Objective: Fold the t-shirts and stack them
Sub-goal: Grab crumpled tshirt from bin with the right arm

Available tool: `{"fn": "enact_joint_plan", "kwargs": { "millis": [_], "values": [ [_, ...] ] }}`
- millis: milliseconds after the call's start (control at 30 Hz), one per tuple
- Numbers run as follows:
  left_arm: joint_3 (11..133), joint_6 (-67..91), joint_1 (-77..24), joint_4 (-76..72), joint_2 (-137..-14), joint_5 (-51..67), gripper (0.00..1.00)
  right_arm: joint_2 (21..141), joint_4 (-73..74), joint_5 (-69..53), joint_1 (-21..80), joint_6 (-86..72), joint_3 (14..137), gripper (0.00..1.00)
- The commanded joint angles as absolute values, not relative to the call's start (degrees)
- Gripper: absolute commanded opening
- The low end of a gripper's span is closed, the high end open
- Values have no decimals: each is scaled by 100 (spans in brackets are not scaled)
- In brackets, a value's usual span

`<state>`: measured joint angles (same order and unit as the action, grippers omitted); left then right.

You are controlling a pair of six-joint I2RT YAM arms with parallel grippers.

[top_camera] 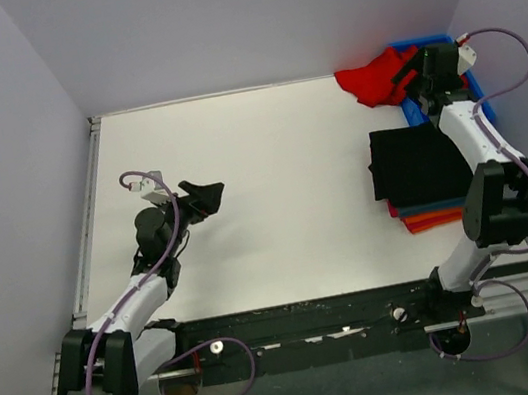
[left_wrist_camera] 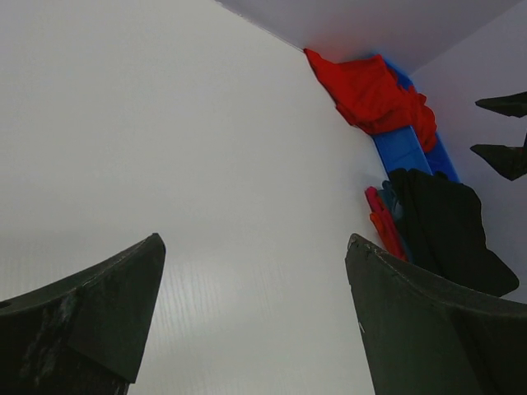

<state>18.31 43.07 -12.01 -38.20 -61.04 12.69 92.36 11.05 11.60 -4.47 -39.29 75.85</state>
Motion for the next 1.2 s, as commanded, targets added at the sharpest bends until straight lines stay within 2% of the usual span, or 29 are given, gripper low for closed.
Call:
{"fn": "enact_joint_plan", "kwargs": {
  "millis": [0, 300, 733, 767, 800, 867, 933, 1167],
  "values": [
    [1837, 4324, -1239, -4069, -6143, 1468, 99, 9983, 1696, 1625, -808, -4455, 8418, 98],
    [1934, 4359, -1266, -4166, -6477, 1599, 99, 11529, 1960, 1161, -1476, -5378, 9597, 98],
    [2013, 4289, -1266, -4105, -6609, 1600, 99, 13350, 2101, 914, -1696, -5994, 11249, 95],
    [2004, 4280, -1257, -4087, -6601, 1582, 99, 13429, 2083, 905, -1714, -6020, 11328, 87],
    [2013, 4263, -1266, -4078, -6583, 1565, 99, 13508, 2031, 897, -1723, -6021, 11373, 73],
    [2013, 4245, -1257, -4052, -6565, 1556, 99, 13596, 1943, 783, -1731, -5898, 11495, 31],
    [2021, 4236, -1257, -4052, -6557, 1556, 99, 13492, 1838, 686, -1705, -5591, 11523, 1],
    [2021, 4210, -1266, -4043, -6530, 1573, 99, 11341, 696, 1870, -1223, -4862, 9854, 1]
  ]
}}
